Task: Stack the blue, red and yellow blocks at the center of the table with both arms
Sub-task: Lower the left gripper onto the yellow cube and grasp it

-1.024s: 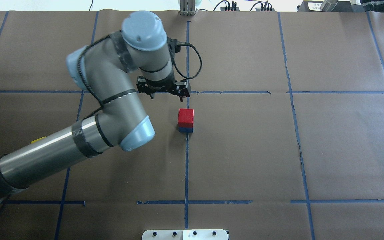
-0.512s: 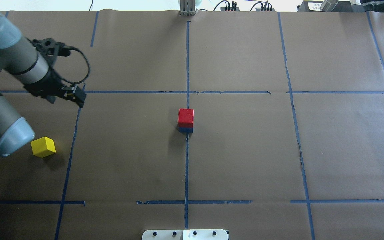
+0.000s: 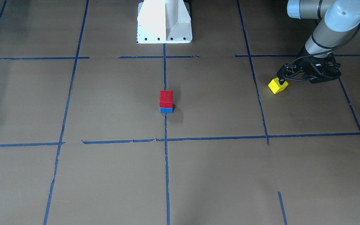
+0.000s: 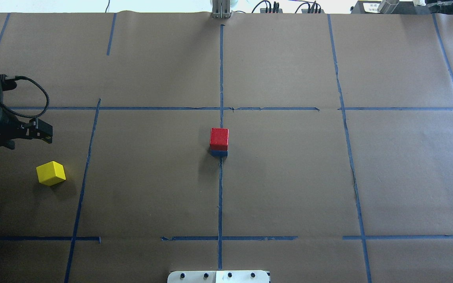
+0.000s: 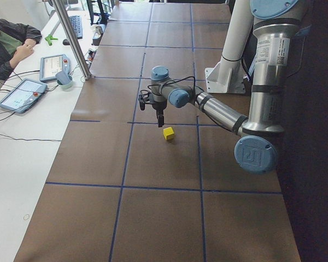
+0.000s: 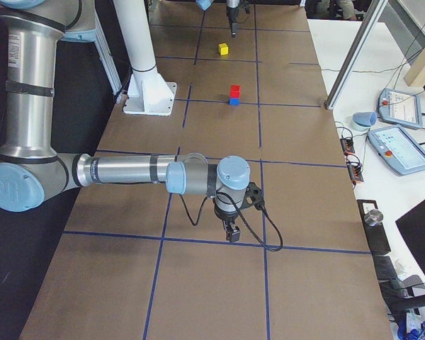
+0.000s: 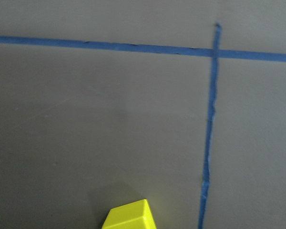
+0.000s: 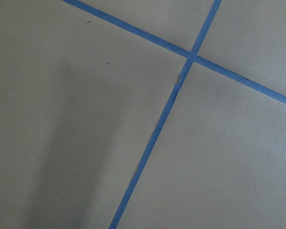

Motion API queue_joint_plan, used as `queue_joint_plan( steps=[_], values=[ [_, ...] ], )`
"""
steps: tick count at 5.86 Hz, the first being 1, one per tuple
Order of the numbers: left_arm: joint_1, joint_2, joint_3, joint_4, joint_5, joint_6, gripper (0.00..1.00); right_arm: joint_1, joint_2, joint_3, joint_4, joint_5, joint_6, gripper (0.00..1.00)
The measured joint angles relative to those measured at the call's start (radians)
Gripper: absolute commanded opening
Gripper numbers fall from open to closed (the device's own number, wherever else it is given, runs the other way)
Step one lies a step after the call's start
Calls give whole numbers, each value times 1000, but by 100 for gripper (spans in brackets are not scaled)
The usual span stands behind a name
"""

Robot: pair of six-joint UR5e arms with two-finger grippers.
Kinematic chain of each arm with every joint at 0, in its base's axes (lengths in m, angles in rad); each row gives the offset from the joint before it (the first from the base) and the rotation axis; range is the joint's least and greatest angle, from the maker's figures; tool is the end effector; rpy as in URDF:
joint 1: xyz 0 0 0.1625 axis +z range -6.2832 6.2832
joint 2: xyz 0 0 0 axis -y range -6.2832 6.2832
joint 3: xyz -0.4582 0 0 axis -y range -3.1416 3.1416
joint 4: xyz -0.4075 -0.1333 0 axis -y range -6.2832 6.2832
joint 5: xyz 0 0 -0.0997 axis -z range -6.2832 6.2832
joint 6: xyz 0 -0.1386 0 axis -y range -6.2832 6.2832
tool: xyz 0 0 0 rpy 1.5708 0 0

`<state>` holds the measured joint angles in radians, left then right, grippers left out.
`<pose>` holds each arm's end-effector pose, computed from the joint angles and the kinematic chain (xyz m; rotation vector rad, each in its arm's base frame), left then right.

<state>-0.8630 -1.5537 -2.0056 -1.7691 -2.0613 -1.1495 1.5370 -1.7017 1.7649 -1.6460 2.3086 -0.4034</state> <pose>0.2842 -0.4368 0.4975 -0.0188 0.7693 -0.2688 0.0250 -0.4464 0.6948 0.1253 -0.7328 -0.4126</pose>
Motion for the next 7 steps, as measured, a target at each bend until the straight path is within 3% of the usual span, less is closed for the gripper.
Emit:
queue_joint_plan(
  steps=[1, 3, 6, 7],
  values=[
    [68, 32, 2, -79, 65, -127, 100, 0, 1, -2, 0, 0, 0, 100],
    [180, 40, 15, -114, 155, -235, 100, 0, 2, -5, 1, -1, -1, 100],
    [199, 42, 60, -117, 165, -204, 100, 0, 3, -5, 2, -1, -2, 100],
    [201, 40, 87, -131, 165, -196, 93, 0, 4, -5, 2, -1, -2, 100]
  ],
)
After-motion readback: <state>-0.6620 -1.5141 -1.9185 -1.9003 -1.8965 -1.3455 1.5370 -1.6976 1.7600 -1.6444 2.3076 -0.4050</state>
